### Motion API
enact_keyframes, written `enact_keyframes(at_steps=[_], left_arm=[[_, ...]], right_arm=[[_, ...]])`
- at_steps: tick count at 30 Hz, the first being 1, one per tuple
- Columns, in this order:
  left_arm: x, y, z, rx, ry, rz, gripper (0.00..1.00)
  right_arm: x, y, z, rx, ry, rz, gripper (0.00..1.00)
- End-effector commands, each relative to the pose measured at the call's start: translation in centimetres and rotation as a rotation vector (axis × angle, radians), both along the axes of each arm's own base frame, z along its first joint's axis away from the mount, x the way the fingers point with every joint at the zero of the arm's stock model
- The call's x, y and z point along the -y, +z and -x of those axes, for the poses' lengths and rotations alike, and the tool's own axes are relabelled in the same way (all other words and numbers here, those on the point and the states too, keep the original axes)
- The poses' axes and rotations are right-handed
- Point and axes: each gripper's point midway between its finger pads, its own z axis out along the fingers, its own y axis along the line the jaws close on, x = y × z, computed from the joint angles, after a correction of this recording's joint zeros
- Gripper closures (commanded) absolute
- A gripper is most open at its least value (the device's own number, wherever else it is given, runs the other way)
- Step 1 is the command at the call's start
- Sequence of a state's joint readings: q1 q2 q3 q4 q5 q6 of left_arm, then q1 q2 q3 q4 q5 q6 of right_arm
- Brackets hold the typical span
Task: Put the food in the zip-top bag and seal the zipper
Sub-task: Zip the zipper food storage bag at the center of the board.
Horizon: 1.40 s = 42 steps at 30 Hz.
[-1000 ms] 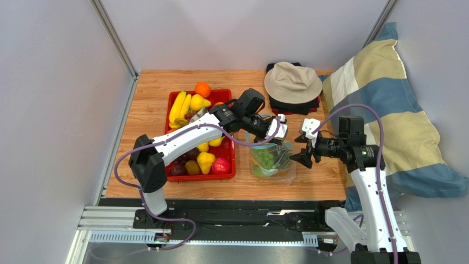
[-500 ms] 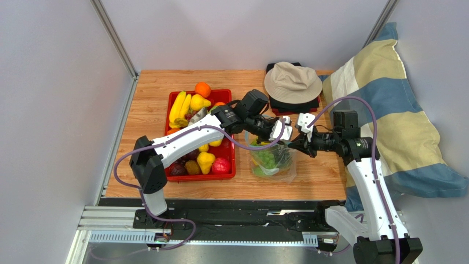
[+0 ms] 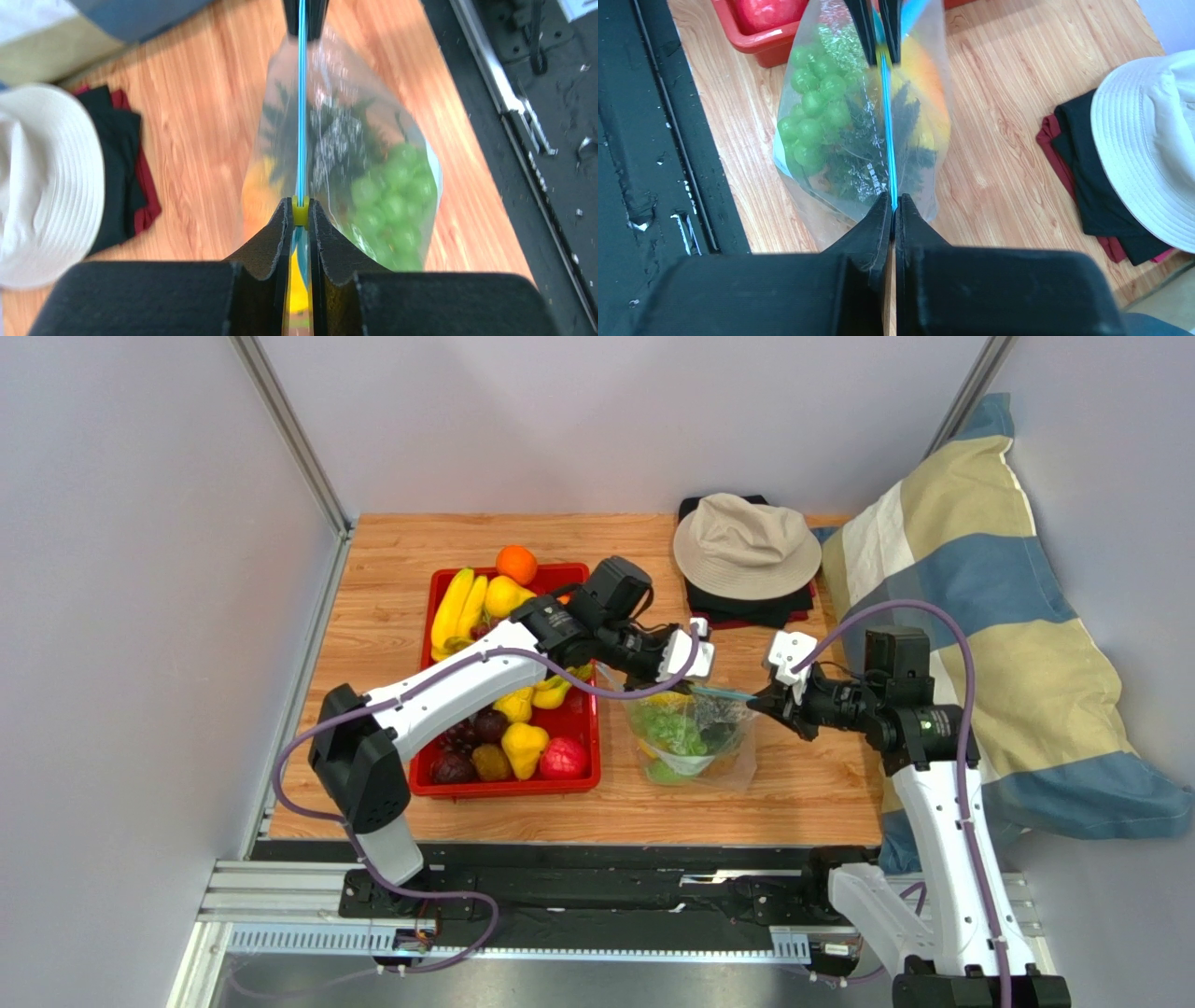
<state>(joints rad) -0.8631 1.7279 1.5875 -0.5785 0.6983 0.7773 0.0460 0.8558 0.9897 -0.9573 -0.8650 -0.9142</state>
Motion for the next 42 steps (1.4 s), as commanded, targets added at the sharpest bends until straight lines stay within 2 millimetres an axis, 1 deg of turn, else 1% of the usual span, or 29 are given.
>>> enact_keyframes(at_steps=[1,3,4,5,8,9,15,18,20,22,23,24,25,26,27,28,29,30,32,33,34,35,36,37,38,39,40,41,42], left_arm=[[-5.9,-0.1,-1.9,0.037,0.118,-0.112,0.98],[-7.1,-0.5,-2.6,0.046,0.152,-0.130,0.98],[-7.6,-0.3,-2.6,0.049,0.160,-0.128,0.98],[-8.4,-0.4,-3.2,0.045,0.183,-0.135,0.98],[-9.7,-0.5,-3.8,0.040,0.207,-0.156,0.98],[-10.3,-0.7,-4.3,0.040,0.228,-0.166,0.98],[-13.5,-1.6,-5.5,0.026,0.289,-0.214,0.99],[-14.5,-1.9,-5.9,0.020,0.309,-0.225,1.00],[-14.4,-1.2,-5.9,0.022,0.308,-0.211,1.00],[-13.8,-0.2,-4.6,-0.013,0.260,-0.172,1.00],[-13.4,0.9,-4.1,-0.019,0.239,-0.146,1.00],[-13.2,1.4,-2.2,-0.058,0.176,-0.134,1.00],[-13.0,1.7,-1.1,-0.061,0.128,-0.133,1.00],[-12.3,2.2,0.8,-0.047,0.054,-0.139,1.00],[-12.8,1.9,2.9,-0.061,-0.013,-0.177,1.00],[-12.7,1.8,4.3,-0.075,-0.056,-0.192,1.00],[-12.4,2.3,5.7,-0.085,-0.101,-0.192,1.00],[-12.6,2.4,7.2,-0.146,-0.128,-0.198,1.00],[-12.3,2.9,8.0,-0.199,-0.130,-0.188,1.00],[-12.0,2.7,8.1,-0.244,-0.117,-0.192,1.00],[-11.9,2.5,7.9,-0.257,-0.107,-0.198,1.00],[-11.7,2.3,7.6,-0.265,-0.100,-0.205,1.00],[-11.5,1.3,6.8,-0.279,-0.077,-0.235,1.00],[-11.3,1.0,6.2,-0.277,-0.058,-0.246,1.00],[-11.3,0.4,5.1,-0.265,-0.022,-0.271,1.00],[-11.0,-0.6,3.5,-0.288,0.028,-0.283,1.00],[-10.6,-0.6,2.3,-0.285,0.058,-0.275,1.00],[-10.6,-1.0,0.7,-0.275,0.108,-0.284,1.00],[-9.7,-1.9,-1.6,-0.290,0.179,-0.278,1.00]], right_arm=[[2.1,0.8,-1.4,0.056,-0.099,0.028,1.00],[2.8,0.8,-1.8,0.054,-0.132,0.028,1.00],[3.1,0.9,-1.8,0.054,-0.142,0.027,1.00],[3.3,0.9,-1.8,0.057,-0.151,0.028,1.00],[4.0,1.1,-2.2,0.059,-0.186,0.028,1.00],[4.2,1.1,-2.2,0.057,-0.195,0.028,1.00],[5.7,1.5,-2.8,0.064,-0.262,0.033,1.00],[6.1,1.8,-3.0,0.068,-0.278,0.030,1.00],[6.1,2.0,-3.1,0.068,-0.283,0.026,1.00],[5.8,2.5,-2.8,0.073,-0.259,0.020,1.00],[5.6,2.1,-2.1,0.043,-0.244,0.020,1.00],[5.4,2.7,-1.8,0.076,-0.202,0.045,1.00],[5.4,2.5,-1.1,0.069,-0.178,0.067,1.00],[5.1,1.8,0.4,0.010,-0.154,0.079,1.00],[5.4,1.6,0.9,0.011,-0.145,0.115,1.00],[5.5,1.8,1.4,0.003,-0.148,0.124,1.00],[5.4,1.4,2.6,-0.039,-0.142,0.129,1.00],[5.2,1.3,3.1,-0.051,-0.129,0.130,1.00],[4.7,0.9,4.4,-0.060,-0.090,0.129,1.00],[4.4,0.7,4.4,-0.061,-0.084,0.113,1.00],[4.4,0.4,4.3,-0.080,-0.095,0.098,1.00],[4.5,0.0,3.3,-0.071,-0.105,0.089,1.00],[4.6,-0.4,2.7,-0.080,-0.121,0.086,1.00],[4.8,-1.3,1.7,-0.123,-0.130,0.084,1.00],[5.1,-1.6,0.5,-0.113,-0.134,0.089,1.00],[5.5,-2.1,-0.5,-0.128,-0.146,0.097,1.00],[5.7,-2.4,-1.5,-0.139,-0.153,0.095,1.00],[6.0,-2.8,-3.5,-0.170,-0.177,0.079,1.00],[6.2,-2.9,-4.6,-0.181,-0.186,0.069,1.00]])
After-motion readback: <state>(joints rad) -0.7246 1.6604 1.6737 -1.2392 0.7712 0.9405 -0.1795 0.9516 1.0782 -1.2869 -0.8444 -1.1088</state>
